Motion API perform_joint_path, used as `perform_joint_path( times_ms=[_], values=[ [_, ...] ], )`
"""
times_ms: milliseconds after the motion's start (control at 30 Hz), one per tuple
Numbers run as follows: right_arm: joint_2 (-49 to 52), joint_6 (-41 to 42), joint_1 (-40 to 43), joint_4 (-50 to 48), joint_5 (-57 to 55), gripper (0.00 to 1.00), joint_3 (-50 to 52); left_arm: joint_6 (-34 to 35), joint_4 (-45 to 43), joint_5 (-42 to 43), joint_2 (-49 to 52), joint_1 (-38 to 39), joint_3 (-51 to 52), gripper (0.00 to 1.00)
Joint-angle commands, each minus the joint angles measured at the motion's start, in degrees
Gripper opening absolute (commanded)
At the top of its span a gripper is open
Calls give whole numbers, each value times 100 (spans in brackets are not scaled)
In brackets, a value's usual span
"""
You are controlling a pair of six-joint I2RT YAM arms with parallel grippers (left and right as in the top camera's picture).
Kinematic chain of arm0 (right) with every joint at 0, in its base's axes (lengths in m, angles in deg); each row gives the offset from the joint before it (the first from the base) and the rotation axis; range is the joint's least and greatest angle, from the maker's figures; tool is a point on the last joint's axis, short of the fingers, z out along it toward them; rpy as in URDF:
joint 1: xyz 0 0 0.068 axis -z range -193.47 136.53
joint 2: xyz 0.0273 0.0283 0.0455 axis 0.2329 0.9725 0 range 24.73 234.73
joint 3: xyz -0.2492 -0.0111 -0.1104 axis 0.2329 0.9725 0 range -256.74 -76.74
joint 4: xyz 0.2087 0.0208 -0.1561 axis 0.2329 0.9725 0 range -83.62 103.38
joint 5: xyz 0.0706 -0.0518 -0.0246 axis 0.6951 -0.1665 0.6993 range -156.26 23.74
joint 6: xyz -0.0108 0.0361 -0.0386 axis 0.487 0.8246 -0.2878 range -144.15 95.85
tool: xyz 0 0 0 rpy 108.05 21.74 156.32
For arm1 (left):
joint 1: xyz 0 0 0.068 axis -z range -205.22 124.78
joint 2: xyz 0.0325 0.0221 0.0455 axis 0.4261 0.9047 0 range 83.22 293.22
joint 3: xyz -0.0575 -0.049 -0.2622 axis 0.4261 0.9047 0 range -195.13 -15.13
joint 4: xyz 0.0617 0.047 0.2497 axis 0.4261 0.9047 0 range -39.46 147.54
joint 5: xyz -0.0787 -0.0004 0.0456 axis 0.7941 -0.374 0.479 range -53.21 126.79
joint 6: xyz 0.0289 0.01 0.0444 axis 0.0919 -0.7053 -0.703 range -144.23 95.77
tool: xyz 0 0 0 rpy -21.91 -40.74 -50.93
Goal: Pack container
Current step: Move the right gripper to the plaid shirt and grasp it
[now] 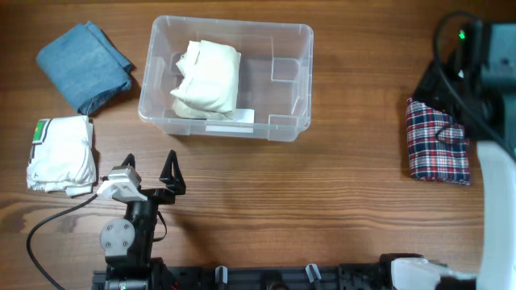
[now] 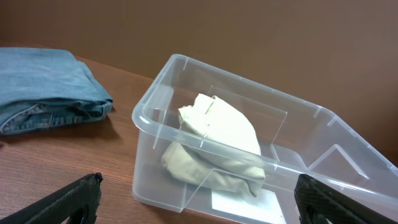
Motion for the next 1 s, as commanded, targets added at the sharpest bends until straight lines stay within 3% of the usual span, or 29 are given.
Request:
perform_joint_path(
  times_ms=[0,167,500,767,933,967],
  values=[
    [901,-745,562,9,1189,100,81,-52,26,7,-52,-48,28,100],
    [1978,-754,1047,127,1172,99,81,-52,26,7,-52,-46,28,100],
    [3062,-623,1108,61,-184,93,247,-52,26,7,-52,-46,28,100],
    [3305,-748,1113,-1161,-299,93,1504,-52,26,7,-52,-48,28,100],
    [3305,-739,1113,-1976,-299,84,1993,-52,26,7,-52,-48,28,100],
    [3305,-734,1113,-2076,-302,78,2070,-52,26,7,-52,-46,28,100]
  ],
)
